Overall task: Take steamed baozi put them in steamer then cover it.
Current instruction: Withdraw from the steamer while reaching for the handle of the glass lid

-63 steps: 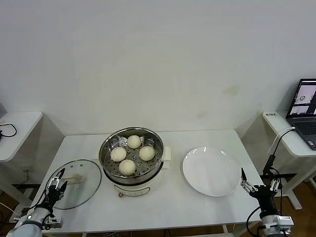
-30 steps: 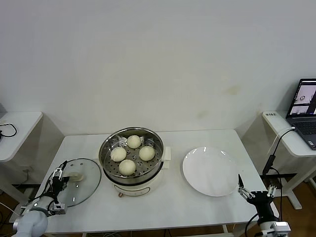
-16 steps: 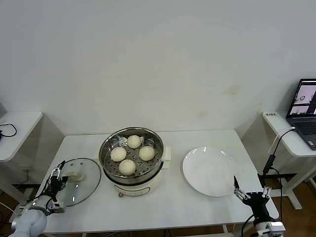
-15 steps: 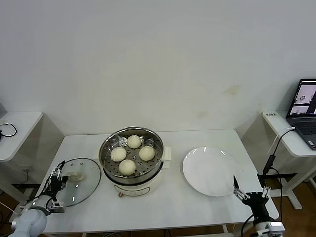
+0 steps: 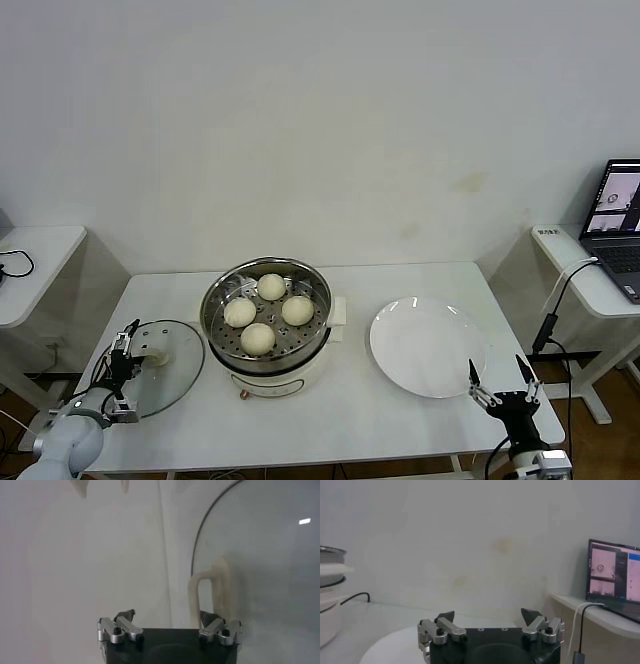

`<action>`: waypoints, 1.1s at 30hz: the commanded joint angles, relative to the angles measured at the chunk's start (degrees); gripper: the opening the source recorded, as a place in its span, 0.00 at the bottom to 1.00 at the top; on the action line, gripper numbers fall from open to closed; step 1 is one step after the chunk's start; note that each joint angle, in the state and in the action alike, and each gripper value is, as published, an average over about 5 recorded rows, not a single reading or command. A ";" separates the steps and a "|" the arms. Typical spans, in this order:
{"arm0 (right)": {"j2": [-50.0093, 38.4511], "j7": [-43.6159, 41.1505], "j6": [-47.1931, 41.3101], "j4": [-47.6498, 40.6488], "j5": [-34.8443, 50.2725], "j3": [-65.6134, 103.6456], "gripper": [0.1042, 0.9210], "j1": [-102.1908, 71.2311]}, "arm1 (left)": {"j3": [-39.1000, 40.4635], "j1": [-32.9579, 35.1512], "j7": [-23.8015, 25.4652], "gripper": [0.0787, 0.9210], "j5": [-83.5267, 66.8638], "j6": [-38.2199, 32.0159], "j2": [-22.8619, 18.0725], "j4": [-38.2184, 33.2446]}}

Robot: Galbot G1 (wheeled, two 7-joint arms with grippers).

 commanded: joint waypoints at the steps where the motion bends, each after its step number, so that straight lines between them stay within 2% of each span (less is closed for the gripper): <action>1: 0.01 -0.05 -0.08 -0.10 -0.02 0.00 0.88 0.12 | 0.67 -2.34 -0.23 0.88 0.63 -0.11 -0.32 4.04; 4: 0.00 -0.09 -0.14 -0.24 -0.01 0.07 0.88 0.23 | 0.71 -2.56 -0.37 0.87 0.73 -0.17 -0.31 4.72; 6: 0.00 -0.12 -0.16 -0.38 -0.03 0.06 0.88 0.32 | 0.75 -2.54 -0.24 0.83 0.74 -0.18 -0.28 4.85; 17: 0.10 -0.23 -0.29 -0.70 -0.12 -0.20 0.88 0.71 | 0.90 -2.55 0.85 0.45 0.70 -0.53 -0.56 5.38; 26: 0.02 -0.21 -0.18 -0.54 -0.25 -0.23 0.88 0.44 | -0.47 -2.19 -3.40 0.15 0.00 -1.60 -2.68 6.32; 29: 0.01 -0.21 -0.14 -0.35 -0.28 -0.30 0.88 0.29 | -1.66 -1.27 -4.85 0.10 -0.17 -1.60 -3.83 5.67; 33: -0.13 -0.22 -0.07 -0.03 -0.35 -0.36 0.88 0.01 | -3.54 0.88 -6.53 0.09 -0.25 -1.28 -5.59 2.97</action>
